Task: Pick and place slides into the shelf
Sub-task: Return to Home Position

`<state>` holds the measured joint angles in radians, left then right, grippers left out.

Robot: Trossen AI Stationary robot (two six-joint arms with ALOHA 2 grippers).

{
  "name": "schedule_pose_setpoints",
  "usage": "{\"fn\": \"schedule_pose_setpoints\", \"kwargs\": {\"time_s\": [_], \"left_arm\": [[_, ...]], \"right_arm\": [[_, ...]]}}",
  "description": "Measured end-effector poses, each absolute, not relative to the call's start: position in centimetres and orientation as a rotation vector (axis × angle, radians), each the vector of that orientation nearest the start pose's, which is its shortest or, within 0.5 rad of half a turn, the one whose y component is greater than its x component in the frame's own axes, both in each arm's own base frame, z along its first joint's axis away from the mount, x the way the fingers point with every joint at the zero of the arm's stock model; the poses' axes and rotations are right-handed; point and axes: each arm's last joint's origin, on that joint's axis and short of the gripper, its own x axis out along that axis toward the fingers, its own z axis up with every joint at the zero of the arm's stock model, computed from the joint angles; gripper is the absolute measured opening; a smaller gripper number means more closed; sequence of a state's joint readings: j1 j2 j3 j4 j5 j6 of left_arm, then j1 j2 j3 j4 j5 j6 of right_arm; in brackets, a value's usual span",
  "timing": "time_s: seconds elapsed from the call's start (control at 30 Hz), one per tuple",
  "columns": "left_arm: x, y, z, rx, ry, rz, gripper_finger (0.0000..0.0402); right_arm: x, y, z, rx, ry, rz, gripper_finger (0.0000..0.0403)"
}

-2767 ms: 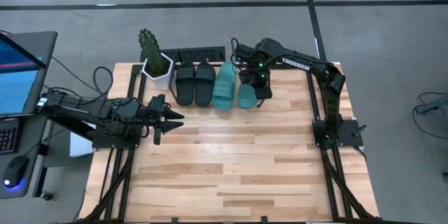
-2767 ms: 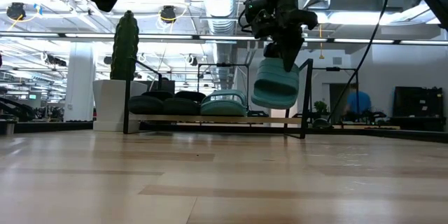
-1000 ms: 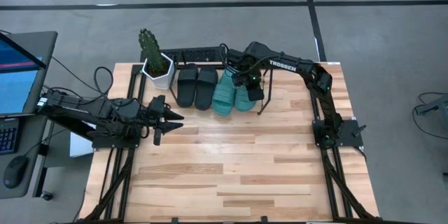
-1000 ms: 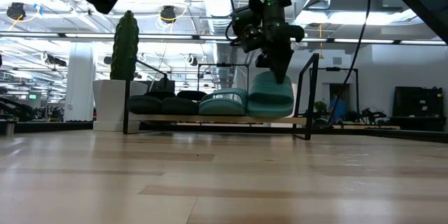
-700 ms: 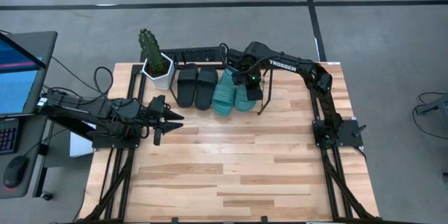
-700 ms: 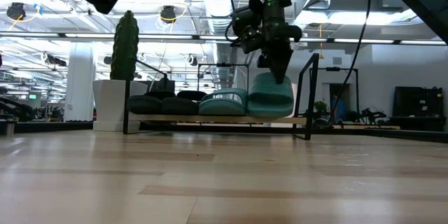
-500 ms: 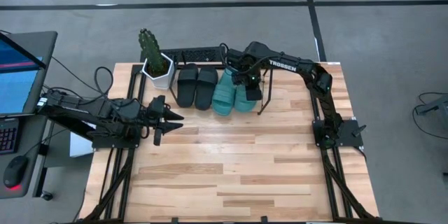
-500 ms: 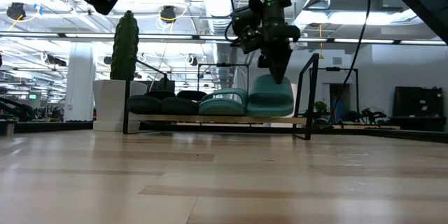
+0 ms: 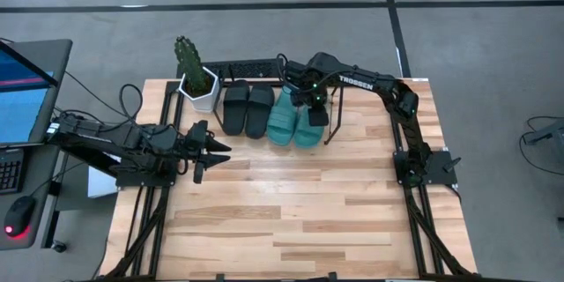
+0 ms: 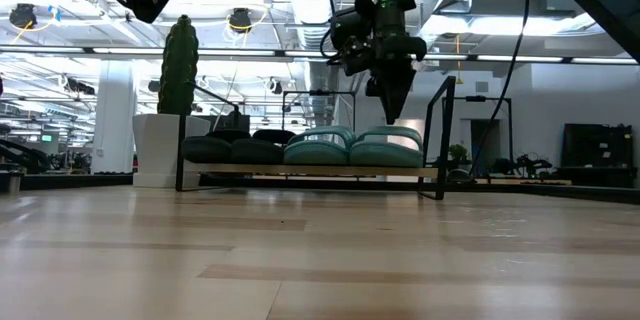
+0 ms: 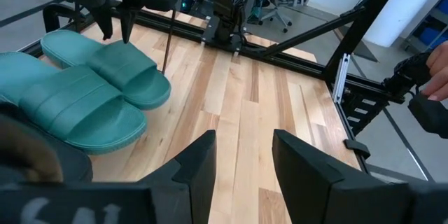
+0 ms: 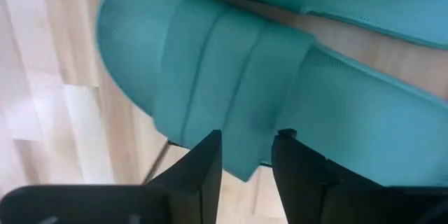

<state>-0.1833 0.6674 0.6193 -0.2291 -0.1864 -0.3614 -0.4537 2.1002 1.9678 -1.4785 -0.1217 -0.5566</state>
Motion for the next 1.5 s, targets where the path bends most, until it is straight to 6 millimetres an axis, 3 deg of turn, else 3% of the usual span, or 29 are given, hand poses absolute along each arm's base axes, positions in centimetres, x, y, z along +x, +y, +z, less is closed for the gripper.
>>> {"fn": "schedule_pose_setpoints", "kwargs": {"time_s": [0.17, 0.3, 0.43, 0.6, 0.77, 0.9, 1.0, 1.1, 1.27, 1.37, 1.5], "left_arm": [[15.1, -2.2, 28.9, -0.309, 0.267, 0.053, 0.0128], [14.6, -2.1, 29.8, -0.283, 0.215, 0.049, 0.0128], [13.1, -1.7, 33.0, -0.211, 0.077, 0.077, 0.0128], [9.7, -0.9, 36.2, -0.131, -0.087, 0.124, 0.0128], [5.7, -0.1, 36.4, -0.134, -0.172, 0.138, 0.0128], [3.1, 0.4, 35.7, -0.142, -0.263, 0.129, 0.0128], [1.7, 0.6, 35.0, -0.147, -0.319, 0.127, 0.0128], [1.1, 0.7, 34.2, -0.151, -0.346, 0.124, 0.0128], [1.3, 0.7, 33.3, -0.145, -0.327, 0.117, 0.0128], [1.6, 0.6, 33.0, -0.143, -0.314, 0.117, 0.0128], [2.4, 0.5, 31.9, -0.149, -0.262, 0.122, 0.0128]], "right_arm": [[36.2, -17.4, 26.9, -0.051, 1.515, 0.134, 0.0113], [36.4, -17.5, 29.9, -0.052, 1.374, 0.04, 0.0113], [36.5, -17.3, 35.8, -0.006, 1.044, -0.028, 0.0113], [34.4, -15.7, 45.0, 0.093, 0.503, 0.054, 0.0113], [30.0, -10.9, 53.0, 0.014, 0.114, 0.149, 0.0113], [25.8, -6.3, 56.1, -0.059, -0.024, 0.181, 0.0113], [23.6, -3.3, 56.2, -0.095, -0.057, 0.186, 0.0113], [22.3, -1.0, 54.5, -0.096, -0.079, 0.153, 0.0113], [19.6, 1.6, 49.5, -0.034, -0.231, 0.125, 0.0113], [17.1, 2.3, 45.7, 0.037, -0.359, 0.129, 0.0113], [14.6, 2.7, 40.1, 0.079, -0.384, 0.169, 0.0113]]}}
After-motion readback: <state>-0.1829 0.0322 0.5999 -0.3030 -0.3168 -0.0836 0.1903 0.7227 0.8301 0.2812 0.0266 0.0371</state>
